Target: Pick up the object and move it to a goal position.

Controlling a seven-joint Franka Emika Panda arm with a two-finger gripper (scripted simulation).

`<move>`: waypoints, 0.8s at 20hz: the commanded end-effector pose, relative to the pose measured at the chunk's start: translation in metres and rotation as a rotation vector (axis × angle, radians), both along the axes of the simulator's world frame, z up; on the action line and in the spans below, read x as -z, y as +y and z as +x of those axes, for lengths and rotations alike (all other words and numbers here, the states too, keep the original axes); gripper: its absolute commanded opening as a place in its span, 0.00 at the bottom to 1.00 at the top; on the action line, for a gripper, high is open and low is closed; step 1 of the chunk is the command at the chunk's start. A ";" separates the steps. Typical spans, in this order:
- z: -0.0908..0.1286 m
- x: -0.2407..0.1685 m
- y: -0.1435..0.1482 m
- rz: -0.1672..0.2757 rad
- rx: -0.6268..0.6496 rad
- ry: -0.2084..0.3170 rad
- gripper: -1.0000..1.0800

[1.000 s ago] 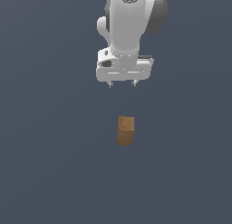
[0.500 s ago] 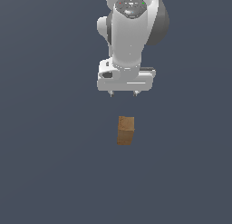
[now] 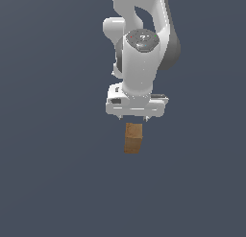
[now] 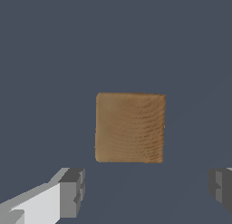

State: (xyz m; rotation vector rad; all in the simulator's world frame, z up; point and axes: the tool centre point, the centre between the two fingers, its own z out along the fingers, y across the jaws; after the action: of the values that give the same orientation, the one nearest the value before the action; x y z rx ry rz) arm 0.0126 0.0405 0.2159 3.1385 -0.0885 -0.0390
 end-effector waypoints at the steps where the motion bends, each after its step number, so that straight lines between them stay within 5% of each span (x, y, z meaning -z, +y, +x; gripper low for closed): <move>1: 0.010 0.009 0.002 0.000 0.015 -0.011 0.96; 16: 0.023 0.031 0.004 0.000 0.036 -0.023 0.96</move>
State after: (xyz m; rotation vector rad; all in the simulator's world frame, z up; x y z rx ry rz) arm 0.0363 0.0446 0.1888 3.1382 -0.1440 -0.0015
